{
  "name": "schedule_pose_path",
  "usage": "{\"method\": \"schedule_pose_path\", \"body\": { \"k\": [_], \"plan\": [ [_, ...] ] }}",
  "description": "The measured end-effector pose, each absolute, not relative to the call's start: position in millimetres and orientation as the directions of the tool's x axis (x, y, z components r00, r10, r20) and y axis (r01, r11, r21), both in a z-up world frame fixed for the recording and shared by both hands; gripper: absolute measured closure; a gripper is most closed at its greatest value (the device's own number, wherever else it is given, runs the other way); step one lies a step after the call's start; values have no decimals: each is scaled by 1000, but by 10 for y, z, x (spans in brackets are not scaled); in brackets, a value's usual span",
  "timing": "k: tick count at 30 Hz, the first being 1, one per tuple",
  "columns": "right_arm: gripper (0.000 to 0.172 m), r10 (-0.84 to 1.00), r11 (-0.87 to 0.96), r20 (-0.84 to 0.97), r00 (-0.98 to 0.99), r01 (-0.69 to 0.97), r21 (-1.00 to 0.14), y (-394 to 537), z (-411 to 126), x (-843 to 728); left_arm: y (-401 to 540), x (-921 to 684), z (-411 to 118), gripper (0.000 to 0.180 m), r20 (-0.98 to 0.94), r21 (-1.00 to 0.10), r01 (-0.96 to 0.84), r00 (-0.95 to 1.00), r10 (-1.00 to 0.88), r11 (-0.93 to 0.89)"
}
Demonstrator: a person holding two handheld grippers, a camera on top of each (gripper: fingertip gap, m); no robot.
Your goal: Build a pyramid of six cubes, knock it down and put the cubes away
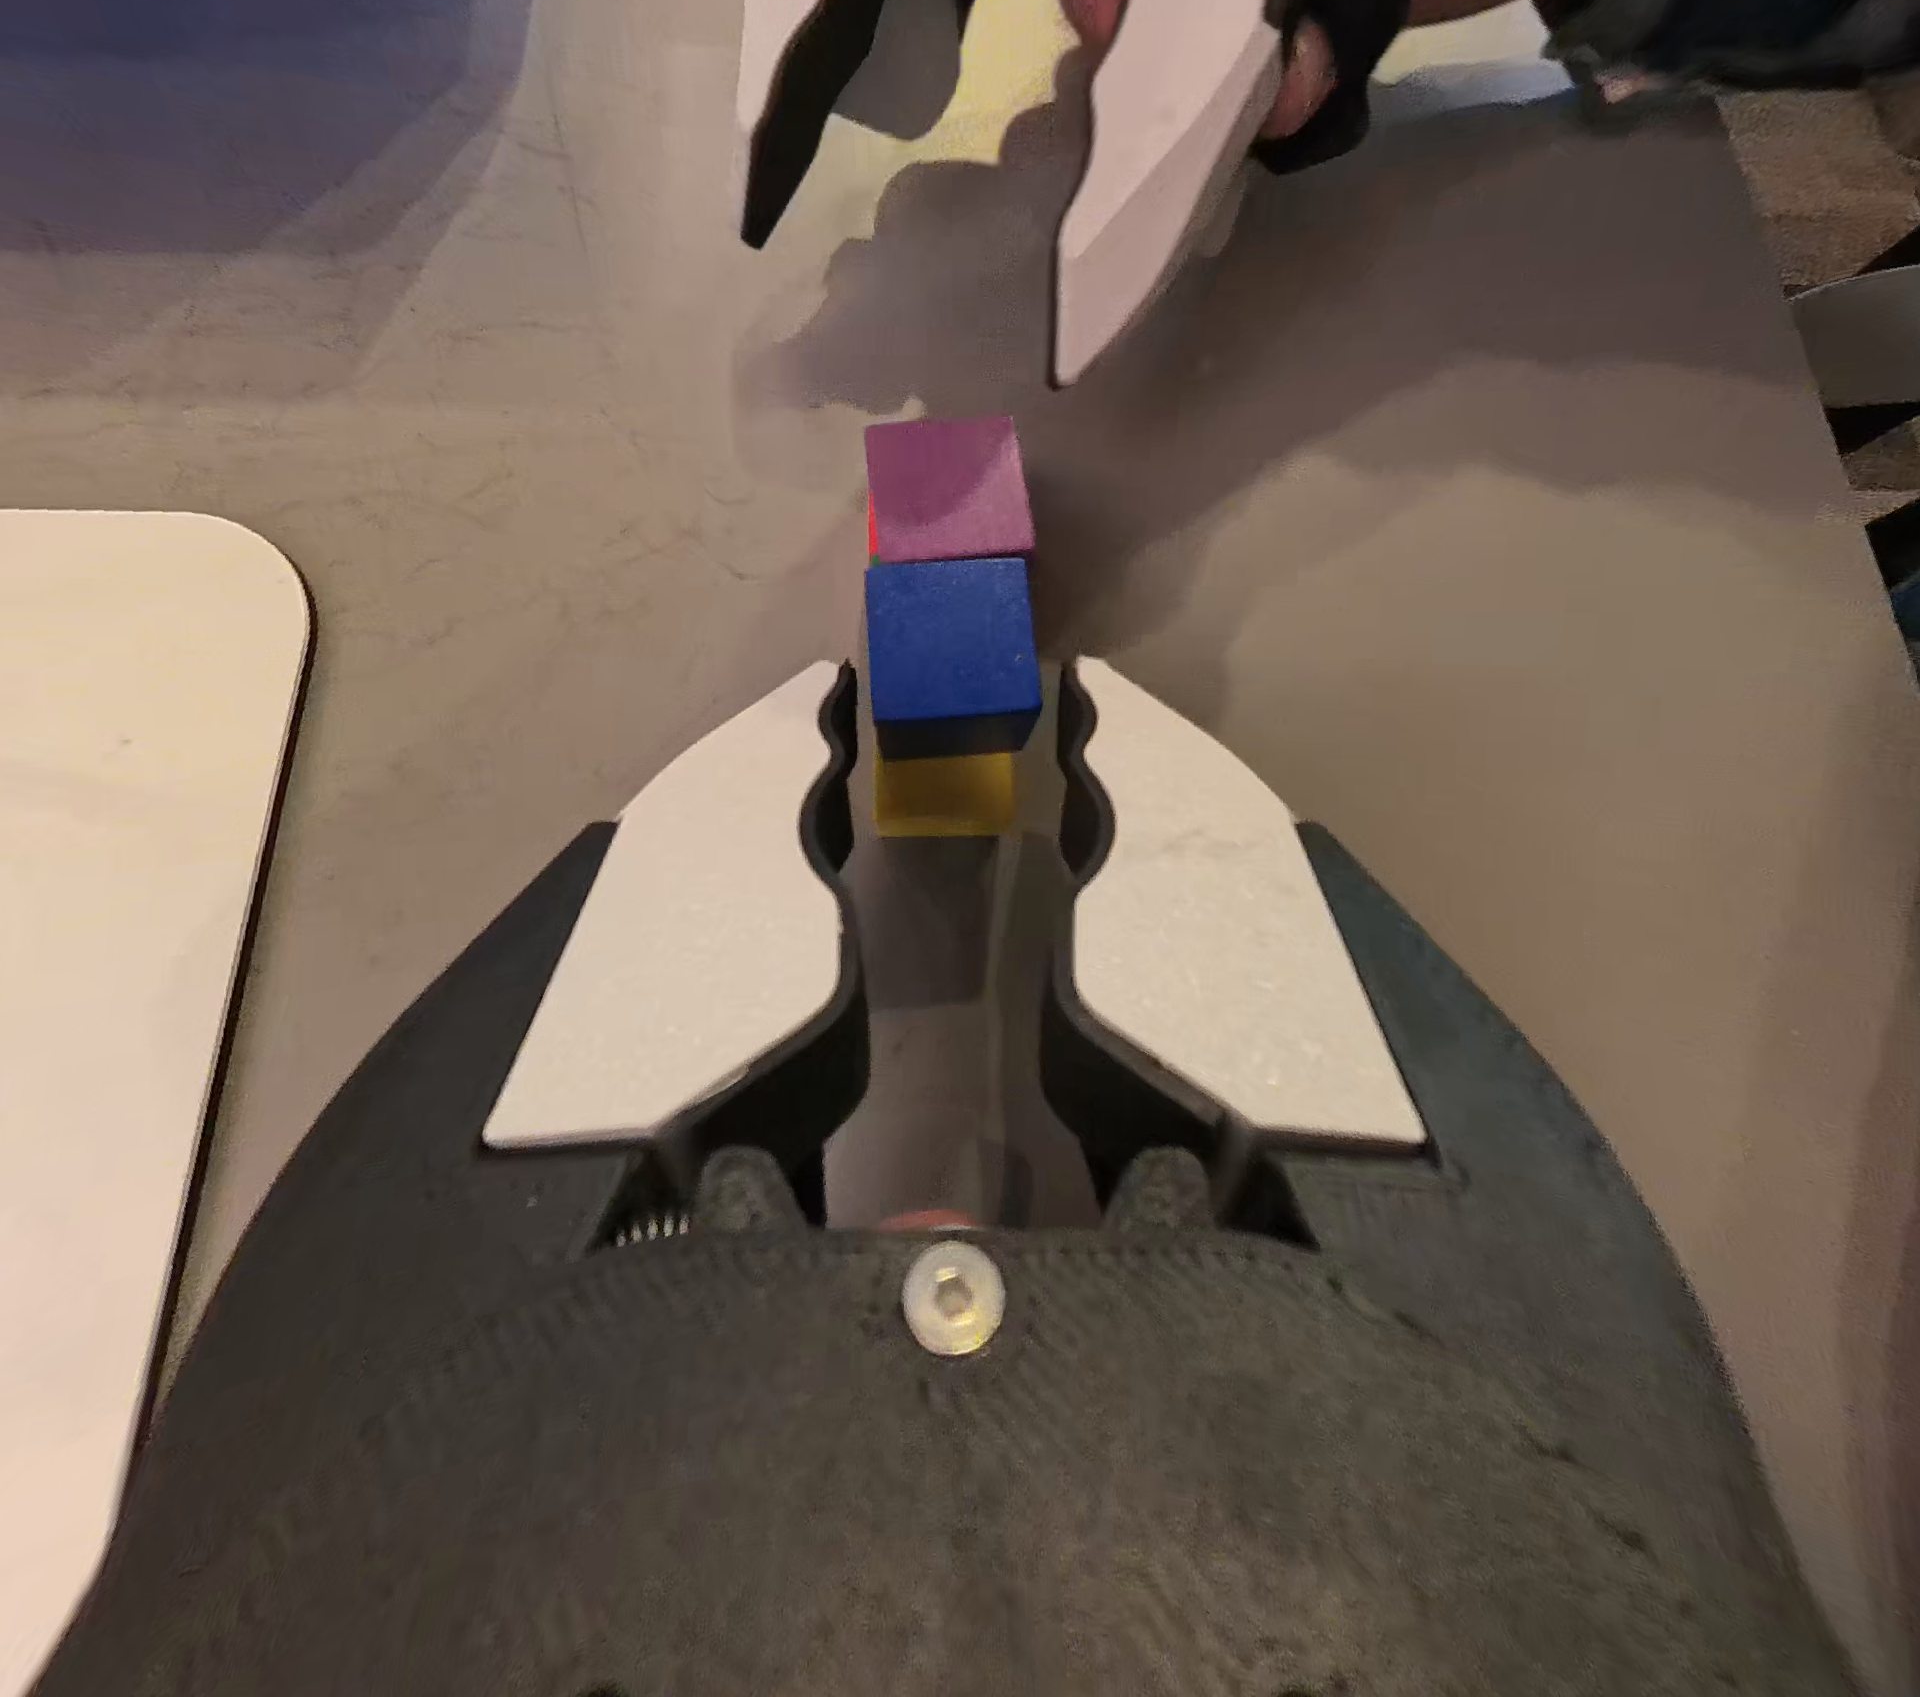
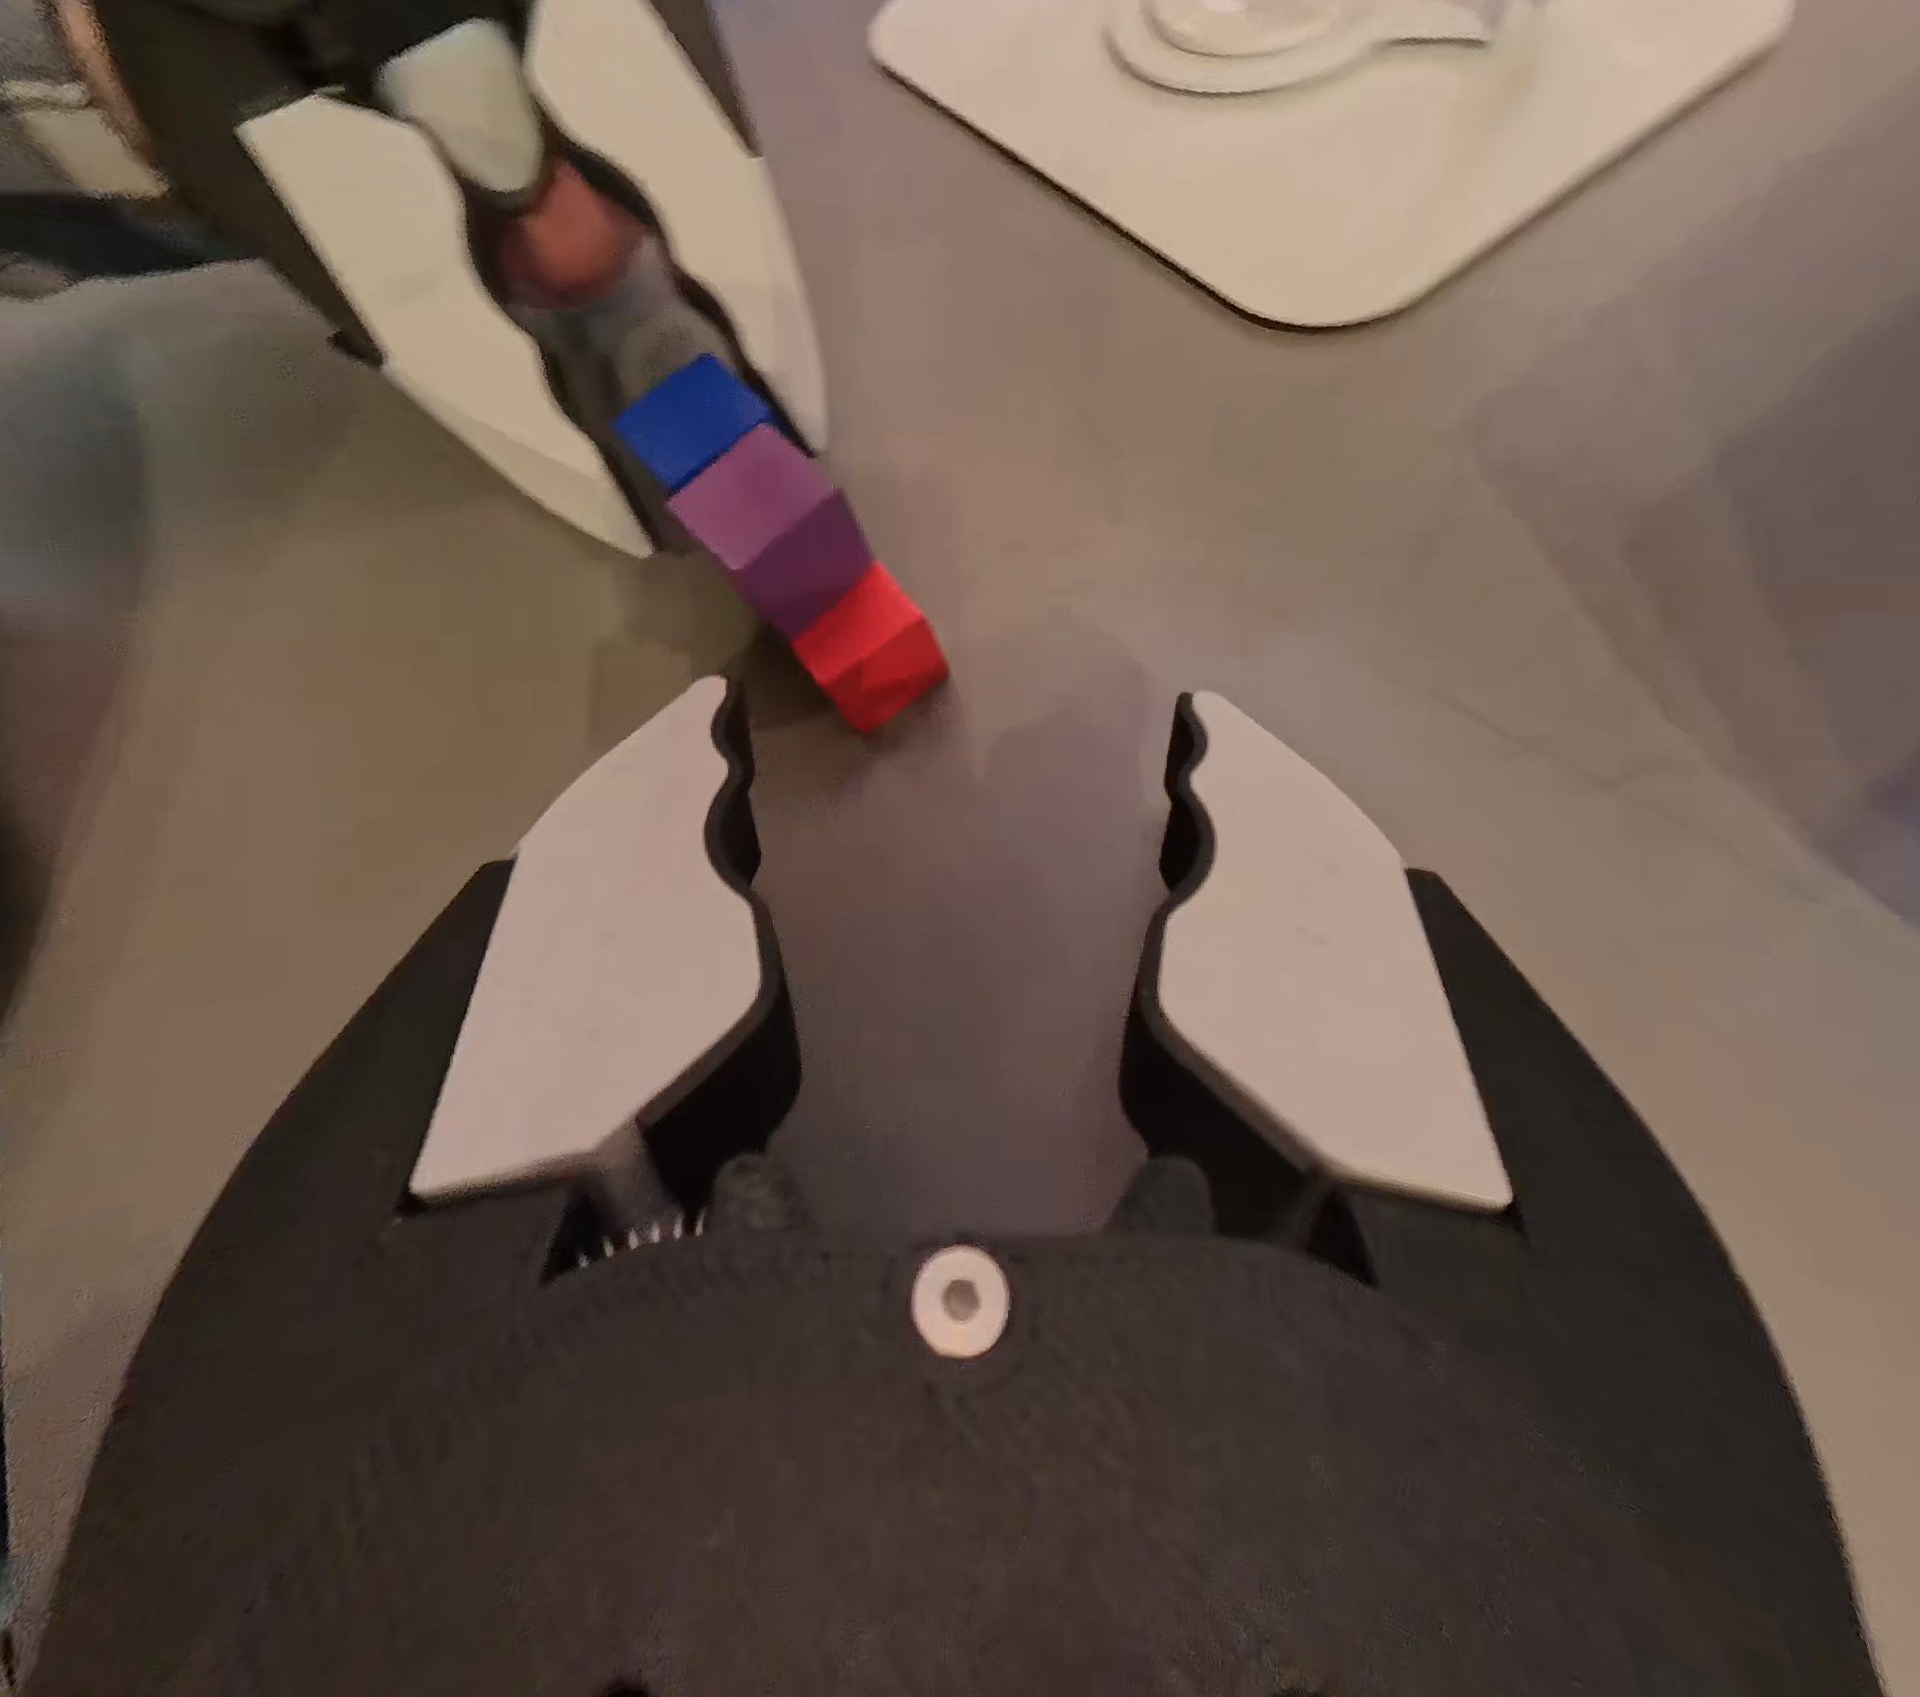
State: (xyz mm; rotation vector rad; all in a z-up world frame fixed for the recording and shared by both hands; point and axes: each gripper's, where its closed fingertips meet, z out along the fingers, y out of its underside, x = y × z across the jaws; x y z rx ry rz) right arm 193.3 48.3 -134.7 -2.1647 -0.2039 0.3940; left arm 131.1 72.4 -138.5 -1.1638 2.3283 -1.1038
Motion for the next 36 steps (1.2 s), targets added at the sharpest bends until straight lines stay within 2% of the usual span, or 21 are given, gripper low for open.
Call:
{"method": "schedule_pose_path", "body": {
  "k": [4, 12, 26, 36],
  "plan": [
    [104, 477, -546, -185, 859, 125, -828, 511, -1312, 1721, 710, 1303, -1408, 143, 63, -752, -545, -621, -781, 372],
    [119, 650, -464, -150, 745, 232, -855, 630, -1247, 1529, 708, 1303, -1408, 145, 65, -755, -548, -608, -791, 360],
    [139, 673, -463, -153, 724, 250, -850, 683, -1258, 1475, 706, 1312, -1380, 152, 60, -761, -539, -612, -789, 360],
    [143, 668, -465, -147, 730, 254, -848, 688, -1268, 1479, 713, 1313, -1385, 152, 69, -758, -543, -617, -784, 361]
  ]
}}
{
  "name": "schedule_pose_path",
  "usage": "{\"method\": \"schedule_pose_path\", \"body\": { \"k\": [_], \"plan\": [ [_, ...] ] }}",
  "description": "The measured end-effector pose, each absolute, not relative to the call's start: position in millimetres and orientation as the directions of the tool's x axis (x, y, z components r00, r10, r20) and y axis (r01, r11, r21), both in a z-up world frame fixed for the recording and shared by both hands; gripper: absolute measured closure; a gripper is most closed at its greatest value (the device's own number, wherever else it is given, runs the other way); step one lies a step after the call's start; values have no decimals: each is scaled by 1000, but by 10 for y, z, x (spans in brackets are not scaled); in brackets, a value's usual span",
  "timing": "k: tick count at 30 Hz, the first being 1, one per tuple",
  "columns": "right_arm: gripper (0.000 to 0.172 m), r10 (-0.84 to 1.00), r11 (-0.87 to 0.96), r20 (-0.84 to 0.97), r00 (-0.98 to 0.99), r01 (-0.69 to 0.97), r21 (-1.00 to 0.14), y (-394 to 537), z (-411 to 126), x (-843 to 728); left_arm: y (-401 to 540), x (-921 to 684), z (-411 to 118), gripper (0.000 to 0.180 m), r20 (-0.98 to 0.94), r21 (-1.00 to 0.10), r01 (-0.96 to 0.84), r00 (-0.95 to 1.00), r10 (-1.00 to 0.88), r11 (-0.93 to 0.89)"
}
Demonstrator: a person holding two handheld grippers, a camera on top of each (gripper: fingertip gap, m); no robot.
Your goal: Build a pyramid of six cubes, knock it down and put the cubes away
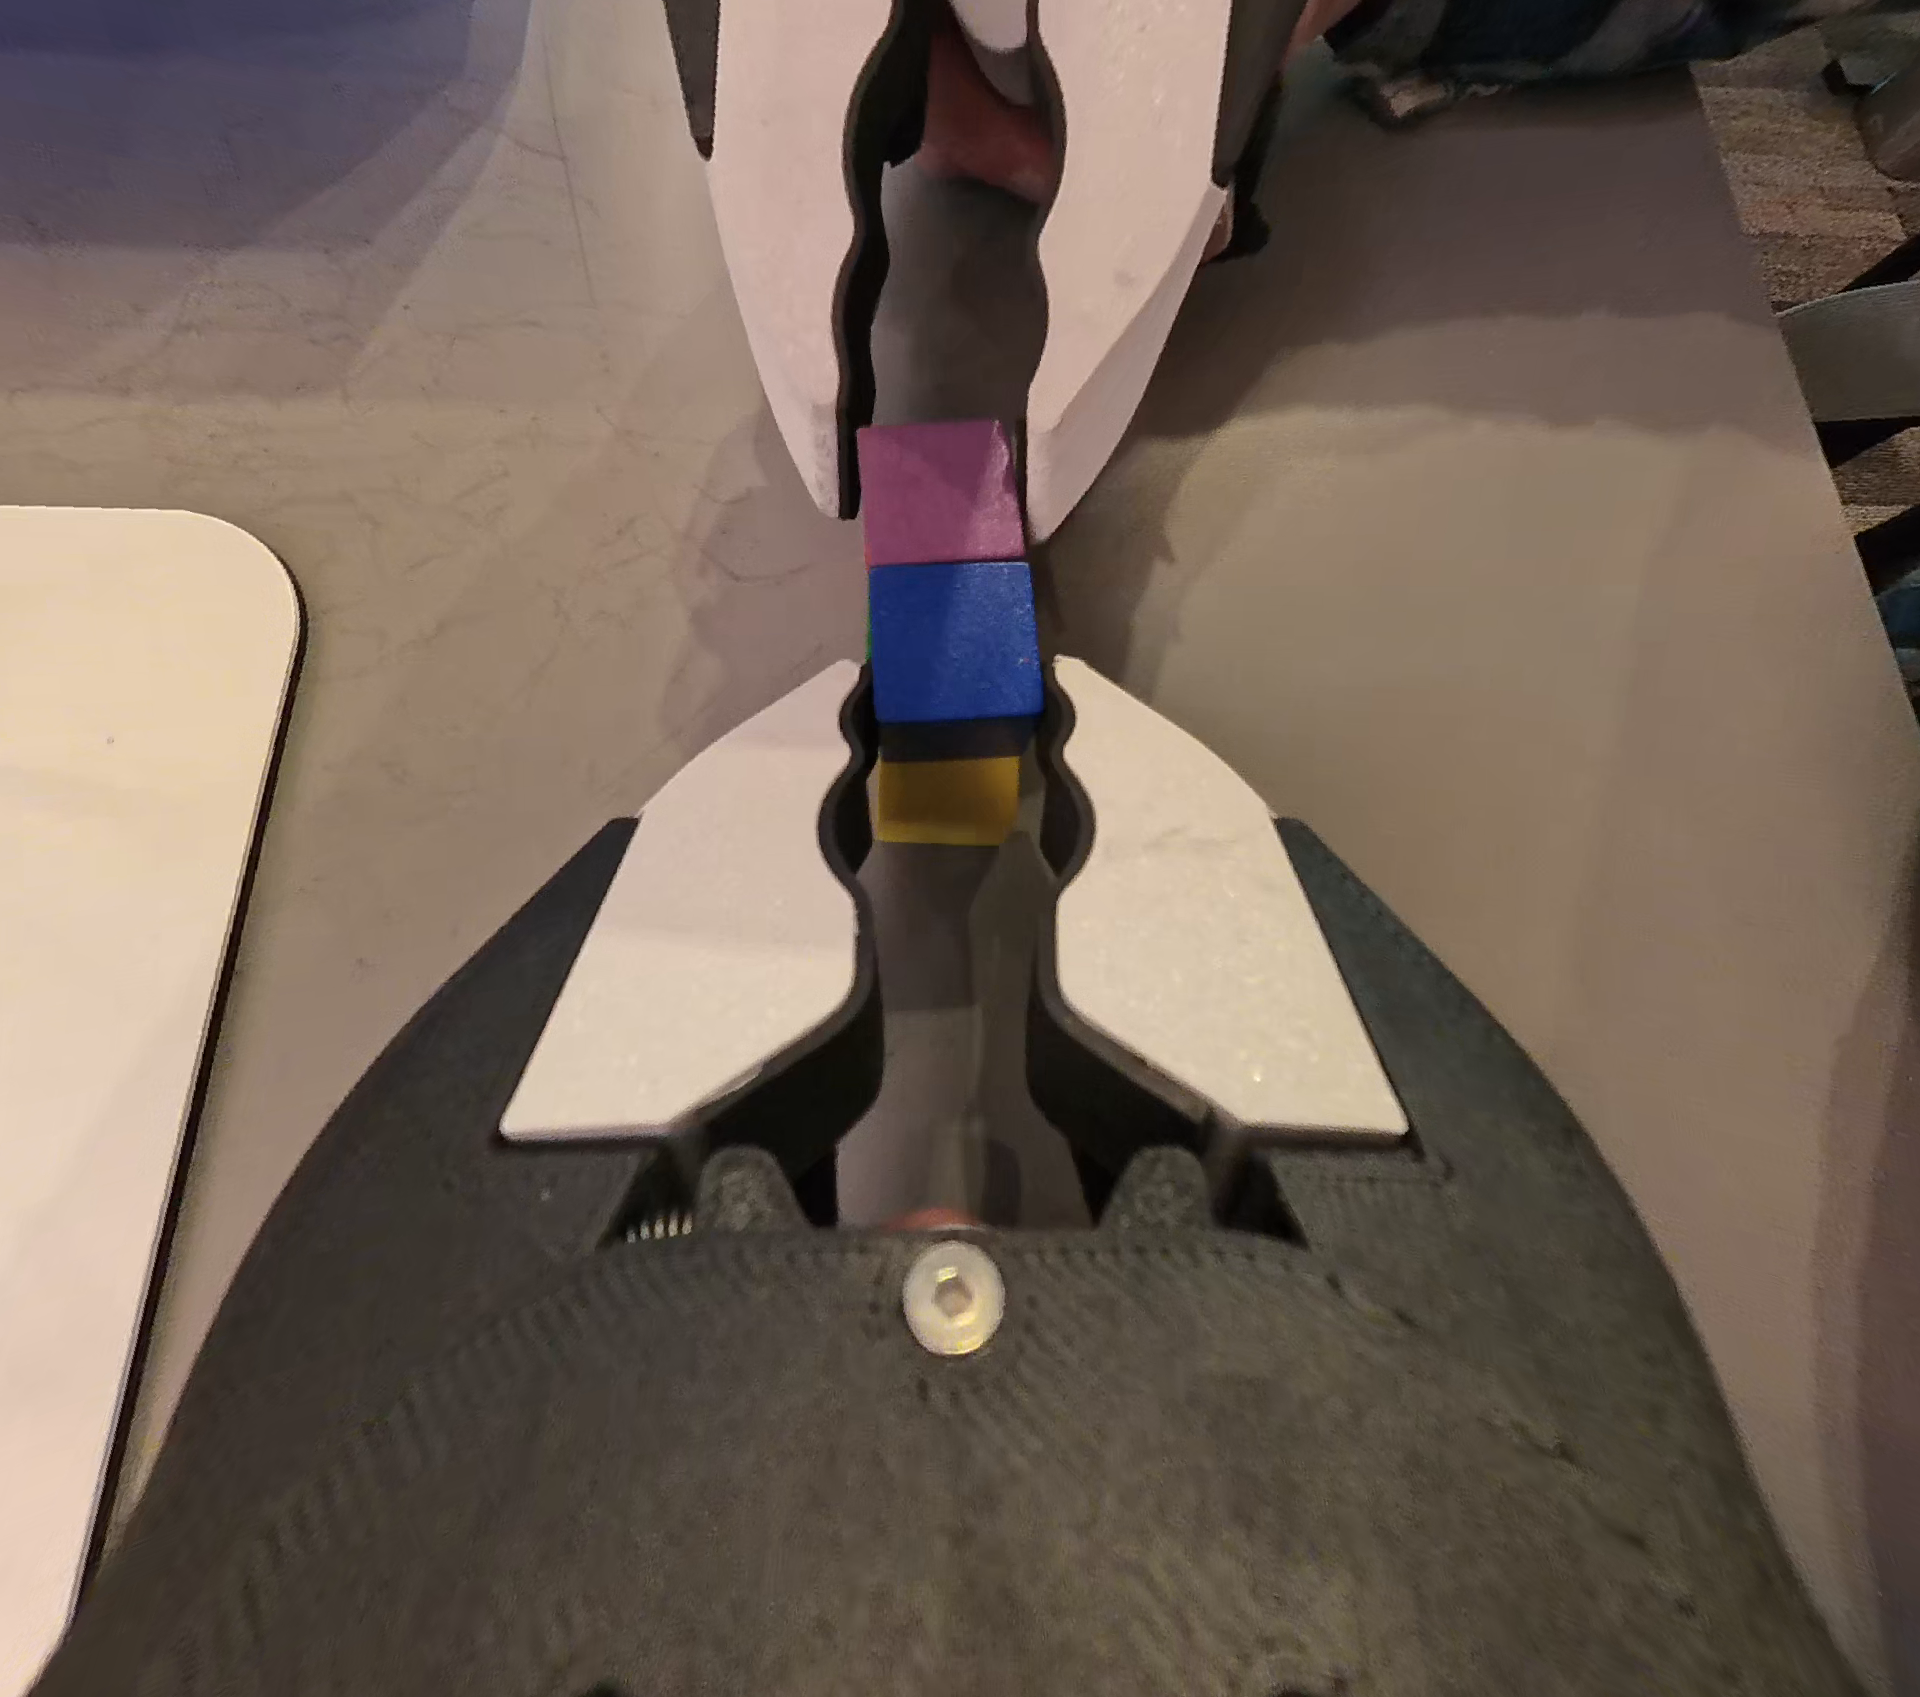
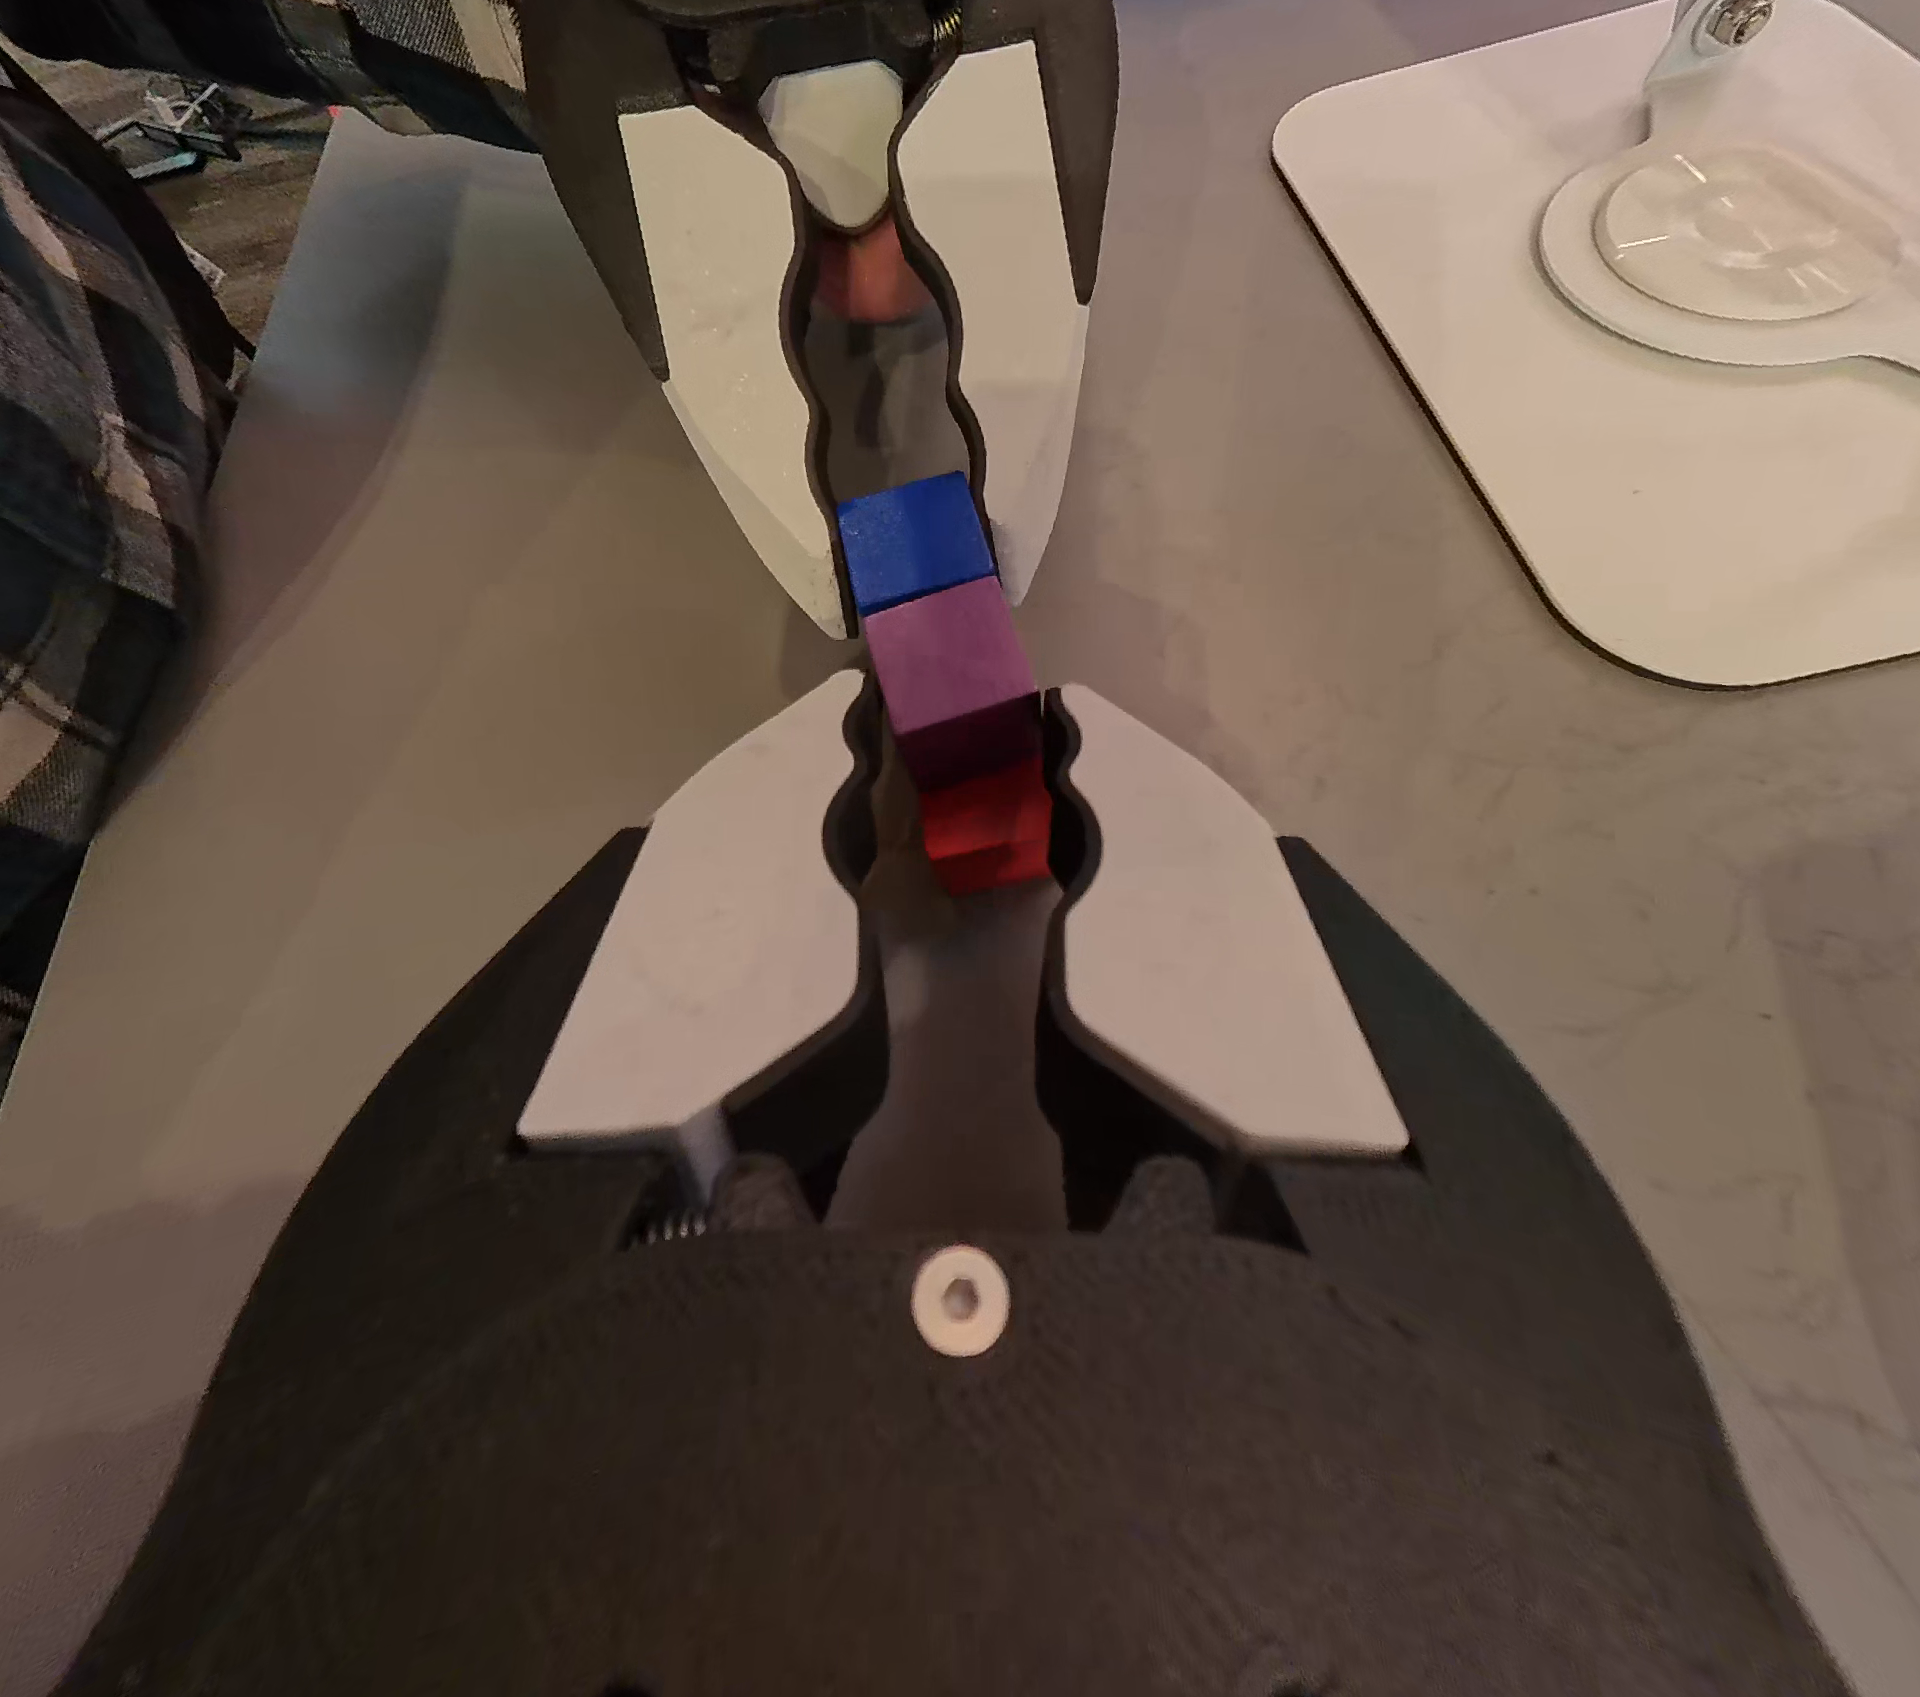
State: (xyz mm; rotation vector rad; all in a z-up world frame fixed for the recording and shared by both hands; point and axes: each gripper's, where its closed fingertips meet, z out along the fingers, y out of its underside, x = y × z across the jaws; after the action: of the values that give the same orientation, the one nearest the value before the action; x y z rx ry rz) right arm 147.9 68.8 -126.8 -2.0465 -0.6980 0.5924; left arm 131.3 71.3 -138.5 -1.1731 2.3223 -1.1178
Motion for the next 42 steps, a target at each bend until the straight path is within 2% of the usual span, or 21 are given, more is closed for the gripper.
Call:
{"method": "schedule_pose_path", "body": {
  "k": [9, 12, 14, 18, 23, 26, 28, 33, 36, 42],
  "plan": [
    [137, 673, -472, -146, 725, 268, -840, 688, -1296, 1448, 717, 1320, -1393, 151, 71, -758, -542, -621, -780, 363],
    [121, 653, -466, -156, 741, 230, -854, 712, -1251, 1493, 749, 1289, -1419, 138, 81, -745, -563, -610, -789, 359],
    [115, 634, -458, -171, 754, 187, -869, 716, -1201, 1543, 784, 1232, -1364, 136, 91, -758, -561, -597, -797, 333],
    [113, 576, -473, -216, 789, 106, -875, 652, -1160, 1706, 1043, 988, -1077, 128, 78, -783, -560, -523, -849, 273],
    [118, 460, -500, -256, 851, 10, -866, 561, -1163, 1952, 2089, 466, -479, 138, -47, -799, -567, -275, -960, 202],
    [118, 398, -510, -281, 873, -44, -859, 531, -1165, 2044, 3142, 44, -332, 138, -166, -736, -659, -42, -985, 153],
    [118, 371, -523, -287, 883, -56, -850, 519, -1191, 2065, 3711, -157, -283, 138, -240, -697, -697, 2, -971, 171],
    [118, 332, -561, -291, 897, -61, -826, 497, -1263, 2047, 4834, -337, -689, 130, -363, -441, -863, -81, -928, 247],
    [118, 311, -569, -297, 903, -73, -819, 480, -1278, 2032, 5239, -349, -1106, 124, -325, -293, -926, -138, -936, 239],
    [118, 293, -579, -294, 910, -76, -812, 447, -1302, 1980, 5502, -358, -1597, 128, -264, -82, -958, -245, -933, 275]
  ]
}}
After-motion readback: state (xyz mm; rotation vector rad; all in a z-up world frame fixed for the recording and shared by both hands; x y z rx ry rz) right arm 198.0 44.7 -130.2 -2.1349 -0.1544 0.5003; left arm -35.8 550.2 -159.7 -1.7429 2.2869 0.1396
